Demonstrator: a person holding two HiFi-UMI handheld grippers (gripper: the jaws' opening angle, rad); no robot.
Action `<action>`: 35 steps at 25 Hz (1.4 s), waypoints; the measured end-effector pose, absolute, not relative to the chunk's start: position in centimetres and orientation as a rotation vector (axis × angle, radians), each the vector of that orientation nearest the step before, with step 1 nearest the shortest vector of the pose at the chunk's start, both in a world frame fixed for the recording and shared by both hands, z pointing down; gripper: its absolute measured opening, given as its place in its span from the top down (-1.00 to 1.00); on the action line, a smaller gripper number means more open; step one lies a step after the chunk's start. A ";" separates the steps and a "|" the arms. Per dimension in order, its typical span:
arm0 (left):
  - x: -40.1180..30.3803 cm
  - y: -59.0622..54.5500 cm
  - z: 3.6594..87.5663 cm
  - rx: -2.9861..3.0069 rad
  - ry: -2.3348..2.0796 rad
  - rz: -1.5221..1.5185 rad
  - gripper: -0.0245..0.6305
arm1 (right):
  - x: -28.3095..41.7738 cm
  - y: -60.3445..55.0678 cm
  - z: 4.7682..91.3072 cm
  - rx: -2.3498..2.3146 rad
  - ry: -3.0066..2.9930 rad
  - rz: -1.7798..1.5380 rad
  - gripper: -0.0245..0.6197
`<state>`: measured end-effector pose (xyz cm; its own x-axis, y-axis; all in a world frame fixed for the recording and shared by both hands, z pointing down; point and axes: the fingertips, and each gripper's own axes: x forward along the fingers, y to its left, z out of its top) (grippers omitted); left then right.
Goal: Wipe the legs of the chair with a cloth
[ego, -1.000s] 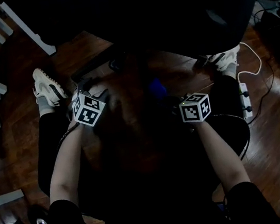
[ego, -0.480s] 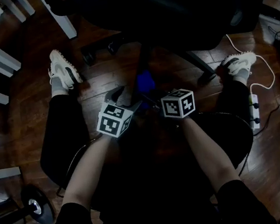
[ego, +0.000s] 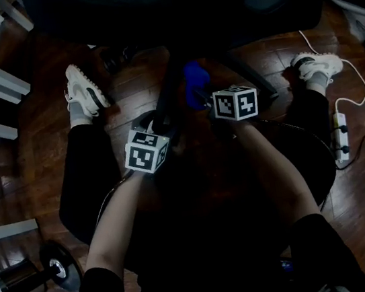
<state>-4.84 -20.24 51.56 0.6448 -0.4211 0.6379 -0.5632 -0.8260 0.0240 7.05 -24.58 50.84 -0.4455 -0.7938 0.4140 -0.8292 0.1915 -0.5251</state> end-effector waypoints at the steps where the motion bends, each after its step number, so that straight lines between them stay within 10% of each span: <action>1: -5.0 -20.3 51.6 2.632 -0.825 0.941 -0.04 | 8.4 -25.8 50.8 1.708 -2.363 1.137 0.69; 35: -2.3 -24.5 51.5 2.647 -1.097 1.147 0.17 | 24.1 -13.6 51.8 2.121 -2.003 1.473 0.70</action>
